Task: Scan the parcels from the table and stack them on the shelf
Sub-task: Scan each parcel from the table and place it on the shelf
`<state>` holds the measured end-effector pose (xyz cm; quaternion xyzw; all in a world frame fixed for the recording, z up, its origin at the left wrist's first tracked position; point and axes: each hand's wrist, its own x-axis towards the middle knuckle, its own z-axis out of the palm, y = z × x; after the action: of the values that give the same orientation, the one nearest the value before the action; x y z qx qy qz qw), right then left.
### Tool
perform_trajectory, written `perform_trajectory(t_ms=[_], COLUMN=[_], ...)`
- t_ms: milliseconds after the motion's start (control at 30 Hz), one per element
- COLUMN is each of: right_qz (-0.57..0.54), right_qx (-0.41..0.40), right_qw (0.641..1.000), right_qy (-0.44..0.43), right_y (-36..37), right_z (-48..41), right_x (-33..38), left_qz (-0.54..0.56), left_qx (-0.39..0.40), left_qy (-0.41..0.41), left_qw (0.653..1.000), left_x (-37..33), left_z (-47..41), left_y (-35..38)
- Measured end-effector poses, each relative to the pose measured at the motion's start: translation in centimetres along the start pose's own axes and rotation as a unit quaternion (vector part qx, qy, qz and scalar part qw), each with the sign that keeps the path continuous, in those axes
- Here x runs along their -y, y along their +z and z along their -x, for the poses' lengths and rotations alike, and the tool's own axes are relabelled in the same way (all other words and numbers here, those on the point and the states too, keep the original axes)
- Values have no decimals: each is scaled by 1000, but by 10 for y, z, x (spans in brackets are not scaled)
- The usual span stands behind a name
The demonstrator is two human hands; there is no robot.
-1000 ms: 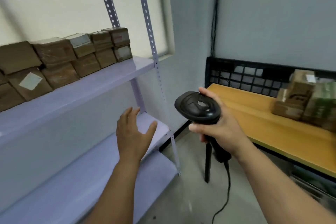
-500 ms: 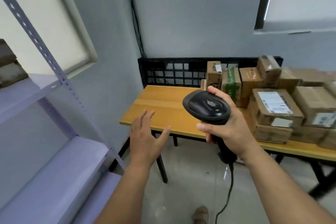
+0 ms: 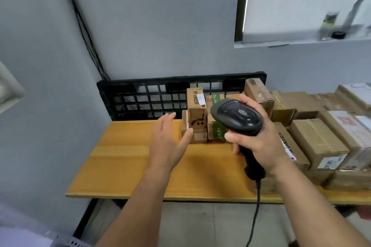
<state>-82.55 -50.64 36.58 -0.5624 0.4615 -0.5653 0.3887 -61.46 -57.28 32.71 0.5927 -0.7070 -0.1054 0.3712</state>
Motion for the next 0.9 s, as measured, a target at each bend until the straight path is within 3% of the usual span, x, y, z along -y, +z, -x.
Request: perform_trajectory(t_ms=[400,700,900], right_qz=[29,39,30], right_qx=[-61,-73,-60], right_qw=[997,994,996], right_qy=[36,68,66], right_y=[-25,-33,-30], right_z=[-90,-112,-112], right_x=[-40,-61,-69], left_qz=[-40,-168,-122], left_qx=[124,206,213], left_qy=[-67,-112,-166], left_qw=[989,958,955], left_x=[5,8,11], left_z=[-143,-171,-171], left_y=[103,142,131])
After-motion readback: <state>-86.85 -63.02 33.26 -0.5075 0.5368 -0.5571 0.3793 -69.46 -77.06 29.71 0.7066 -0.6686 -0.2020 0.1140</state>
